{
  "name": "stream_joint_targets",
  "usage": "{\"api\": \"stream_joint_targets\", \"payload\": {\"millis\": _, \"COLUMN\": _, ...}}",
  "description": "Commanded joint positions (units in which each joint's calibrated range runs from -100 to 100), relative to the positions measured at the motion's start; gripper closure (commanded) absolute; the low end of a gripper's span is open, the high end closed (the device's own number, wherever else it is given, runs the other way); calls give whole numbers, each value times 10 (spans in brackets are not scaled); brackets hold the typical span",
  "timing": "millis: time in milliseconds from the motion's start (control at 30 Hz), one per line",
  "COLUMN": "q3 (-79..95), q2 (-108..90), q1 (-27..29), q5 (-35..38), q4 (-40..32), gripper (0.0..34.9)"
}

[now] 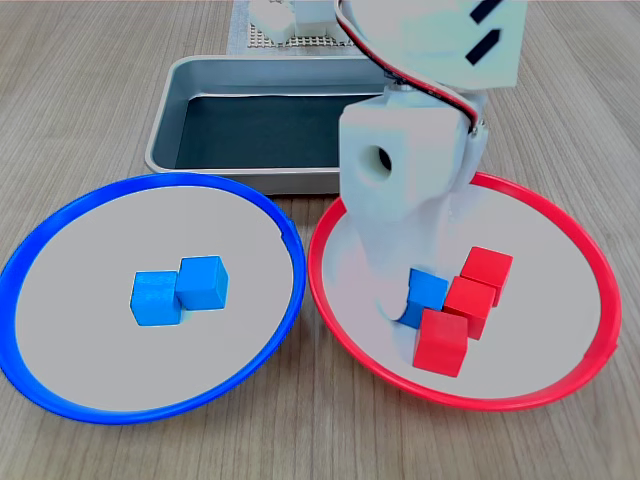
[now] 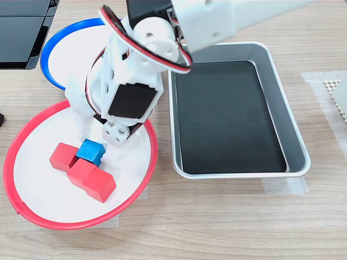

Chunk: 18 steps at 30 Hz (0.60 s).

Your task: Relocate any misplaced blocks to their matching dishes.

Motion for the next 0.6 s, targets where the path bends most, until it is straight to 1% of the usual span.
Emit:
{"api": "stream_joint_targets", "payload": {"millis": 0, "q3": 2, "q2": 3, "q1": -5, "q5": -4, "q4": -12, "gripper": 242}}
{"api": "stream_joint_targets", "payload": {"millis": 233, "q3": -36, "q2": 3, "q1": -3, "q5": -5, "q4": 22, "gripper": 232}}
{"api": "stream_joint_targets", "payload": {"millis": 433, "q3": -31, "q2": 4, "q1": -8, "q5": -5, "q4": 10, "gripper": 249}}
{"api": "stream_joint_targets", "payload": {"millis": 567, "q3": -21, "q2": 4, "q1": -10, "q5": -5, "q4": 1, "gripper": 240}}
